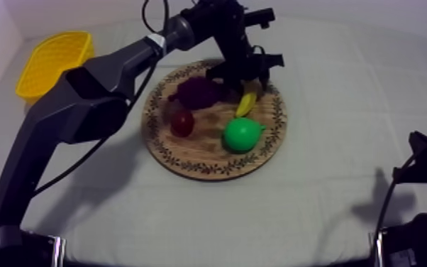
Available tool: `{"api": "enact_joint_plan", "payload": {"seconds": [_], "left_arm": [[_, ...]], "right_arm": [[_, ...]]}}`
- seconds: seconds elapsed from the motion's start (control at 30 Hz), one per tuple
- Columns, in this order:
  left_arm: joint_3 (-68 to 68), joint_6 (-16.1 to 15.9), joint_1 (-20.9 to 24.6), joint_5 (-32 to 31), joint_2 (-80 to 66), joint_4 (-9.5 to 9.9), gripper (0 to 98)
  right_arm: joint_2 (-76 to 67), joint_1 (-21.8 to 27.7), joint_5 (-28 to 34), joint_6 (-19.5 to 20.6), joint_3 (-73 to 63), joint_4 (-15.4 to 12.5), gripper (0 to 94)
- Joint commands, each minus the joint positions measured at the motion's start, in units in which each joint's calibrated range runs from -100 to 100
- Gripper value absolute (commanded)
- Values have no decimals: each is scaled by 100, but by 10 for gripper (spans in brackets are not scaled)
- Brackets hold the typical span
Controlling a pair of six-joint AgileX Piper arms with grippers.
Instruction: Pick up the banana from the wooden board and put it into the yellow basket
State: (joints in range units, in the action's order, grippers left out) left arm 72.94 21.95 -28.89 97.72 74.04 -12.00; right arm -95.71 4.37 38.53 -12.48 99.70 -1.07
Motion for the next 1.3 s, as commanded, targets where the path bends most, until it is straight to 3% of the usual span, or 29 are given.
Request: {"api": "enact_joint_plan", "payload": {"seconds": [0.0, 0.2, 0.33, 0.73, 1.03, 1.27], "left_arm": [[-14, -7, 9, -46, 15, 13, 371], [-54, 29, 17, -97, -3, 48, 176], [-180, 49, 13, -109, -309, 165, 140], [-1694, -25, 192, -246, -3350, 1003, 149], [-3677, -569, 1048, -528, -5429, 1331, 171], [-5178, -886, 1863, -960, -6022, 1582, 164]], "right_arm": [[-4, -1, 2, 0, -3, -3, 6], [-4, -1, 2, 0, -3, -3, 6], [-4, -1, 2, 0, -3, -3, 6], [-4, -1, 2, 0, -3, -3, 6], [-4, -1, 2, 0, -3, -3, 6], [-4, -1, 2, 0, -3, -3, 6]]}}
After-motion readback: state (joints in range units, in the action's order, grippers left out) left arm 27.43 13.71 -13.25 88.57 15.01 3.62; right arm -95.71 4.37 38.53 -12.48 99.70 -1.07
